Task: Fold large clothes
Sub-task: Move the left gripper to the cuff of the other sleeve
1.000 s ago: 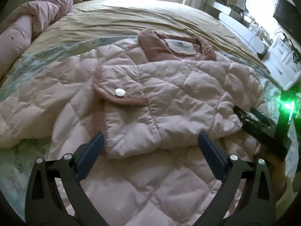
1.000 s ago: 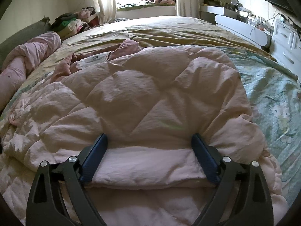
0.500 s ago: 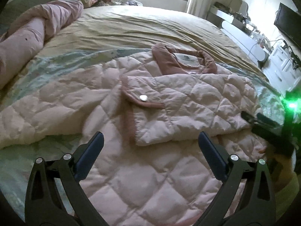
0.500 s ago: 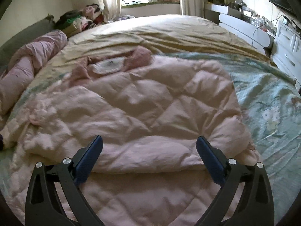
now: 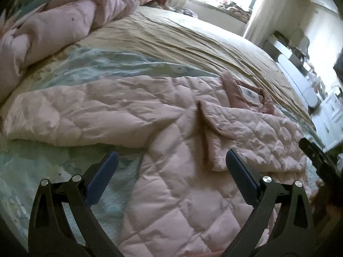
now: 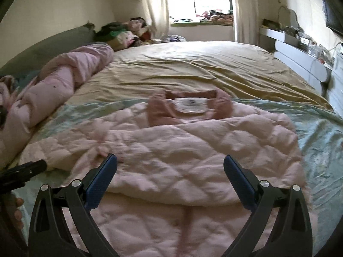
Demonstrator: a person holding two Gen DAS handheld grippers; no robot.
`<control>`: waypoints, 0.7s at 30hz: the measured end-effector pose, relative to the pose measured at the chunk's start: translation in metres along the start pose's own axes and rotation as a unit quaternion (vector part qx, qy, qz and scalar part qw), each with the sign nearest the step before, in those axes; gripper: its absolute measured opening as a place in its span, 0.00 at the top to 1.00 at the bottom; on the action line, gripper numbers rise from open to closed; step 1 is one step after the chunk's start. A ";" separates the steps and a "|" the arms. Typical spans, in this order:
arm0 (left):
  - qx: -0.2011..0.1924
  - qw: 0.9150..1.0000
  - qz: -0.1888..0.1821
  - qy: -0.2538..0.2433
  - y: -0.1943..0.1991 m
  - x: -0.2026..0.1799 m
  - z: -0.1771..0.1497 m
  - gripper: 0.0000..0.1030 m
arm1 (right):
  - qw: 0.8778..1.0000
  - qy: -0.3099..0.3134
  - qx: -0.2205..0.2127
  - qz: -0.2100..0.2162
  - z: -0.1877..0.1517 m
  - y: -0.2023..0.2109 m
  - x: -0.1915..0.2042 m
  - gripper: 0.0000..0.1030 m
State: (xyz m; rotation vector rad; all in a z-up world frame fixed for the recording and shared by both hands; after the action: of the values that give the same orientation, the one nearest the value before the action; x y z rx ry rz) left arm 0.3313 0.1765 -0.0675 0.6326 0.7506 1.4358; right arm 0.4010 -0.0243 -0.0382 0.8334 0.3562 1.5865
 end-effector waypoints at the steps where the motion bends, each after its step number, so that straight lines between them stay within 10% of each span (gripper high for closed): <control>1: -0.003 1.000 0.001 0.002 0.003 0.005 0.000 0.09 | 1.000 0.001 0.001 0.005 -0.001 0.000 0.006 0.04; 21: -0.005 0.995 0.075 0.071 0.049 0.142 -0.030 0.09 | 0.996 0.055 0.017 0.075 -0.034 -0.008 0.136 0.04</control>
State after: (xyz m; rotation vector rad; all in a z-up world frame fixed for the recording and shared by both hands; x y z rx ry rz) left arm 0.2752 0.3189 -0.0588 0.5934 0.8193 1.6342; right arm 0.3845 0.1148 -0.0247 0.8166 0.4092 1.7744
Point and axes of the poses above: each gripper's, at about its wrist camera, not at the fingertips, and y roughly against the way its jaws point, x to its left, z to its top, the point moved 8 cm from there along -y, roughly the way its jaws point, and after that the axes turned 14 degrees about -y, right-handed, at the moved point
